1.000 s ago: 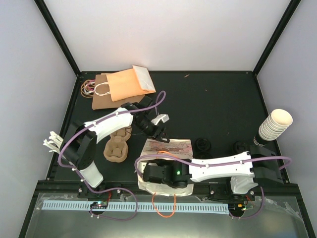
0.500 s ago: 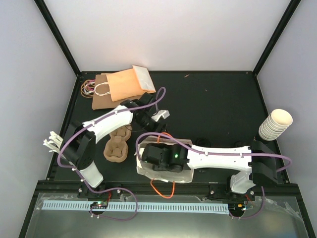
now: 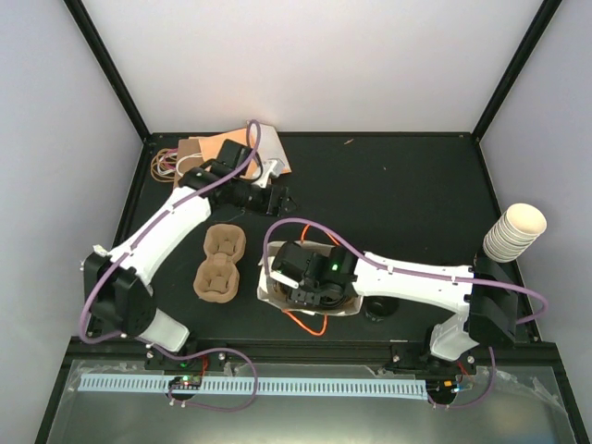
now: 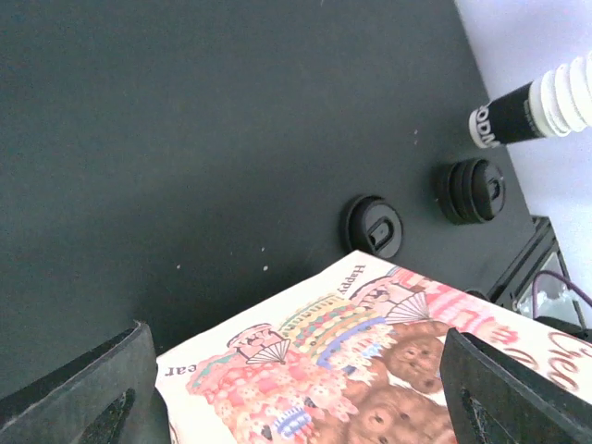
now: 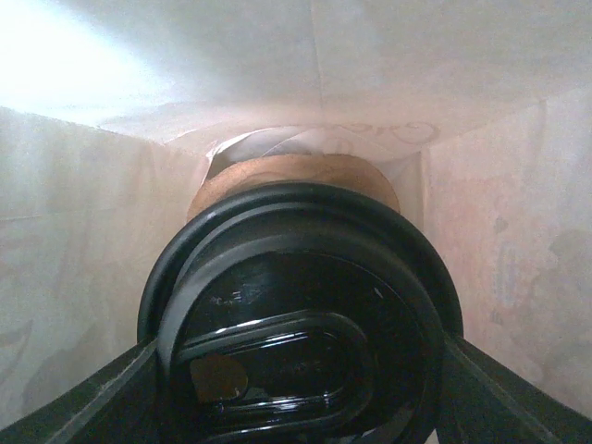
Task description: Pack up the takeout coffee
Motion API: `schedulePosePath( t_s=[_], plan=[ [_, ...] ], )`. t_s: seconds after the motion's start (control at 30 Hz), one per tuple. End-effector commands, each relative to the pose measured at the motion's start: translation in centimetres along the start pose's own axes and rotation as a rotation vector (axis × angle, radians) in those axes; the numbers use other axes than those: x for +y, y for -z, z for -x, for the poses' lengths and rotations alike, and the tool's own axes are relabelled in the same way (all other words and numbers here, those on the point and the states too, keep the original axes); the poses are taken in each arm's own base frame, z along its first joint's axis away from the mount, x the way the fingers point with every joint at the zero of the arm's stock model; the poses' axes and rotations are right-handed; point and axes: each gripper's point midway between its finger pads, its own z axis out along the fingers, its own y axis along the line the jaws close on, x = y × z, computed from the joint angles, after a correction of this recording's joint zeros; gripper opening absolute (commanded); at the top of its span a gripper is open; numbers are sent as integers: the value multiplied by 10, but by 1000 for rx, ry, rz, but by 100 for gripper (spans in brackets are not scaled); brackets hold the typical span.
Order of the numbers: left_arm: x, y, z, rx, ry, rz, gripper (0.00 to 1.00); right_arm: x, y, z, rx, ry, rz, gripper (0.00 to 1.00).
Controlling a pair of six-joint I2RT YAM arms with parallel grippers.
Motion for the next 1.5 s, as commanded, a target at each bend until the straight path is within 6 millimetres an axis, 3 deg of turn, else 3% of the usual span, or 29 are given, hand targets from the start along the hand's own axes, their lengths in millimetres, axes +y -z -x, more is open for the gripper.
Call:
schedulePosePath(
  t_s=[0.0,0.47,0.87,1.23,1.47],
  plan=[
    [-16,43,17,-127,-35,40,87,14,-6,-17,68,-5,121,28],
    [-36,122,3,-298,-101,118,90,-8,-23,-26,88,-88,201,28],
    [-42,146,-20,-310,-105,134,91,-34,-43,-35,97,-154,254,28],
    [-42,160,-35,-319,-108,155,91,-37,-58,-51,139,-177,228,28],
    [-42,158,-39,-315,-102,142,91,-37,-54,-54,143,-166,169,29]
  ],
)
